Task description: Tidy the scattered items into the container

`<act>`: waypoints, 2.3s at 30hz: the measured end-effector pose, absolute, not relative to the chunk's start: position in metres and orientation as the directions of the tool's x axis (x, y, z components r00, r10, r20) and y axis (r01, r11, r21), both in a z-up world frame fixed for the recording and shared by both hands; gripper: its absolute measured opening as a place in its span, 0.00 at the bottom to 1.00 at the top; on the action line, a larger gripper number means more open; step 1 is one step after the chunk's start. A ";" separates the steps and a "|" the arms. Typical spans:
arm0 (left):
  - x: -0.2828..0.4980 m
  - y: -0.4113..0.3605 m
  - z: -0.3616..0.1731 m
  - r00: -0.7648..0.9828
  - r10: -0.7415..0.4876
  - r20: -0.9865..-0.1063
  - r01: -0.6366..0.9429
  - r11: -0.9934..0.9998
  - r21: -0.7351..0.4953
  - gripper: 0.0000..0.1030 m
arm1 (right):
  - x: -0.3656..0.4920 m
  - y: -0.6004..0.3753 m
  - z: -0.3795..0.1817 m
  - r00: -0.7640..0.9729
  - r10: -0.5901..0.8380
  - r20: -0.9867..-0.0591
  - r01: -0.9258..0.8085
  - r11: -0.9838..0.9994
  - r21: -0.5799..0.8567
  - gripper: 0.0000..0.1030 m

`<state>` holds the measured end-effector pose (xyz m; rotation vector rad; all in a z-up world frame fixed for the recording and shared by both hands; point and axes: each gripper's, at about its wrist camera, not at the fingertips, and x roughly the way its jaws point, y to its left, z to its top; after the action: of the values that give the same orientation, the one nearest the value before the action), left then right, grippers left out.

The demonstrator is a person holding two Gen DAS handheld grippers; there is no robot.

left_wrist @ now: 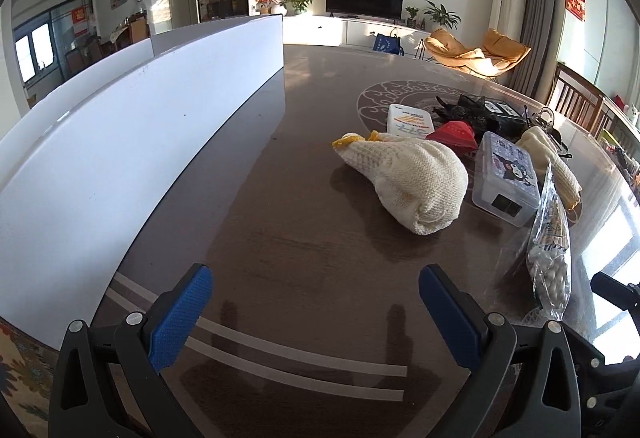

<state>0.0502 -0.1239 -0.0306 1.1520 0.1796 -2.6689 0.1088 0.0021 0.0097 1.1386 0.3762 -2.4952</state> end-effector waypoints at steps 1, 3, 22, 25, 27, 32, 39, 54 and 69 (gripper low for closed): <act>0.050 -0.124 -0.033 -0.660 -0.160 -0.734 0.256 -0.967 -0.020 1.00 | 0.106 -0.007 0.008 -0.602 -0.196 -0.775 0.437 -0.892 -0.115 0.84; 0.050 -0.122 -0.035 -0.656 -0.160 -0.738 0.250 -0.968 -0.012 1.00 | 0.095 -0.012 0.009 -0.602 -0.157 -0.783 0.404 -0.905 -0.129 0.84; 0.004 -0.062 -0.036 -0.541 -0.081 -0.837 0.091 -0.995 0.038 1.00 | 0.046 0.097 0.003 -0.606 -0.064 -0.793 0.117 -0.993 -0.009 0.85; 0.000 -0.059 -0.037 -0.531 -0.066 -0.845 0.098 -0.995 0.016 1.00 | 0.046 0.094 0.003 -0.608 -0.065 -0.791 0.119 -0.993 -0.010 0.85; -0.003 -0.058 -0.038 -0.531 -0.063 -0.845 0.103 -0.995 0.009 1.00 | 0.047 0.094 0.003 -0.608 -0.066 -0.791 0.120 -0.993 -0.010 0.85; -0.007 -0.058 -0.038 -0.527 -0.063 -0.848 0.107 -0.994 0.007 1.00 | 0.047 0.094 0.003 -0.608 -0.066 -0.791 0.120 -0.993 -0.010 0.85; -0.043 -0.073 -0.036 -0.456 -0.131 -0.880 0.269 -0.963 0.004 1.00 | 0.047 0.094 0.003 -0.608 -0.066 -0.791 0.121 -0.993 -0.010 0.85; -0.040 -0.121 -0.034 -0.521 -0.101 -0.848 0.175 -0.985 0.010 0.94 | 0.049 0.096 0.004 -0.609 -0.067 -0.790 0.122 -0.992 -0.010 0.85; -0.062 -0.115 -0.037 -0.547 -0.047 -0.836 0.077 -0.997 0.006 1.00 | 0.050 0.096 0.004 -0.610 -0.065 -0.790 0.120 -0.993 -0.011 0.85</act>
<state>-0.0624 -0.1149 -0.0373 1.4594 0.0479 -2.7021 0.0500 0.0962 0.0044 1.3349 0.0951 -2.7277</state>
